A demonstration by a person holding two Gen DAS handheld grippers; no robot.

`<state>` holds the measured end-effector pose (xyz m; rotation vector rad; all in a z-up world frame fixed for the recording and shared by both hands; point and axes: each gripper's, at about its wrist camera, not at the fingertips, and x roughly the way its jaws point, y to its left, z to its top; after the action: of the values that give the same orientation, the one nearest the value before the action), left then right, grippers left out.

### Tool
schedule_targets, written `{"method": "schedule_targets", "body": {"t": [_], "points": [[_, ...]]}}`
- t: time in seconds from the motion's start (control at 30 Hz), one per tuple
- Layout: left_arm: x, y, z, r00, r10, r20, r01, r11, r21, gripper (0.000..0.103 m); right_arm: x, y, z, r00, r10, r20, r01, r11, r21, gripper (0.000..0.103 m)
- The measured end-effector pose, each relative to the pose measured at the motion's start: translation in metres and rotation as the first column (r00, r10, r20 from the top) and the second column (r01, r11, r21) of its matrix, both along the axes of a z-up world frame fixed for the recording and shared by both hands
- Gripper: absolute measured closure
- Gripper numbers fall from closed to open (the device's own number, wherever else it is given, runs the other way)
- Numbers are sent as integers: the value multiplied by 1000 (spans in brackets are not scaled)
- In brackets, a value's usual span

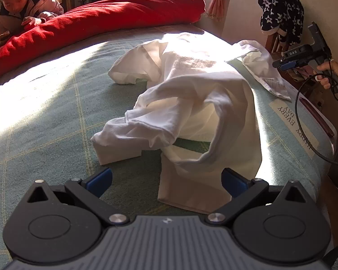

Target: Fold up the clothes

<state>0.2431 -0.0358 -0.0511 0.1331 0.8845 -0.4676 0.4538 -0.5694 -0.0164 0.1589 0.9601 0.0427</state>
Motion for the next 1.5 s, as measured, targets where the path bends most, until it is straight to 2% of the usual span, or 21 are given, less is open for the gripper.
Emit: {"method": "schedule_targets", "body": {"t": [0.13, 0.23, 0.27, 0.33, 0.4, 0.5, 0.63, 0.7, 0.8, 0.87, 0.93, 1.0, 1.07, 1.13, 1.23, 1.37, 1.43, 1.5], "points": [[1, -6, -2, 1000, -11, -6, 11, 1000, 6, 1, -5, -6, -31, 998, -8, -55, 15, 992, 124, 44], [0, -10, 0, 1000, -24, -6, 24, 1000, 6, 1, -8, -6, -42, 999, -15, -47, 22, 985, 169, 43], [0, -12, 0, 1000, -29, -5, 29, 1000, 11, 1, -9, -5, -43, 999, -8, -38, 15, 982, 188, 48], [0, -14, 0, 999, -34, -3, 34, 999, 20, 1, -12, -3, -38, 1000, 17, -17, -13, 977, 213, 100], [1, -15, 0, 1000, -29, -5, 29, 999, 20, 1, -12, 3, -30, 1000, 19, -12, -17, 986, 164, 100], [2, -17, 0, 1000, -27, -7, 27, 1000, 13, 1, -9, 9, -15, 1000, 8, 9, -8, 999, 32, 100], [0, -18, 0, 999, -34, -5, 34, 999, 20, 1, 2, 10, 4, 996, -61, 62, 71, 983, -169, 100], [0, -17, 0, 999, -31, -5, 31, 999, 18, 1, 7, 11, 12, 991, -93, 101, 115, 963, -242, 96], [-2, -14, 2, 1000, -26, -1, 26, 1000, 14, 1, 12, 17, 22, 990, -92, 110, 117, 959, -256, 81], [-5, -12, 3, 1000, -27, 2, 27, 1000, 12, 1, 9, 26, 29, 988, -81, 133, 116, 953, -281, 77], [-8, -9, 4, 1000, -23, 4, 23, 1000, 12, 1, 5, 40, 36, 987, -56, 152, 97, 956, -278, 60], [-11, -4, 5, 1000, -18, 6, 18, 1000, 8, 1, 3, 58, 42, 988, -21, 153, 62, 961, -270, 59], [-15, 1, 6, 1000, -11, 8, 11, 1000, 1, 1, 0, 78, 49, 989, 31, 148, 6, 969, -247, 58], [-18, 6, 6, 1000, -1, 10, 1, 1000, -4, 1, -3, 99, 56, 986, 86, 141, -55, 976, -210, 53], [-23, 17, 6, 1000, 16, 9, -16, 1000, -15, 1, -3, 137, 70, 977, 167, 132, -152, 981, -118, 48], [-29, 34, 4, 999, 45, 1, -45, 999, -31, 1, 5, 196, 84, 955, 270, 125, -270, 963, -17, 43], [-30, 43, 1, 998, 60, -9, -60, 998, -36, 1, 13, 229, 88, 943, 313, 114, -316, 949, 9, 35], [-30, 51, -1, 997, 70, -20, -70, 997, -32, 1, 22, 265, 89, 928, 360, 99, -362, 932, 5, 34]]}}
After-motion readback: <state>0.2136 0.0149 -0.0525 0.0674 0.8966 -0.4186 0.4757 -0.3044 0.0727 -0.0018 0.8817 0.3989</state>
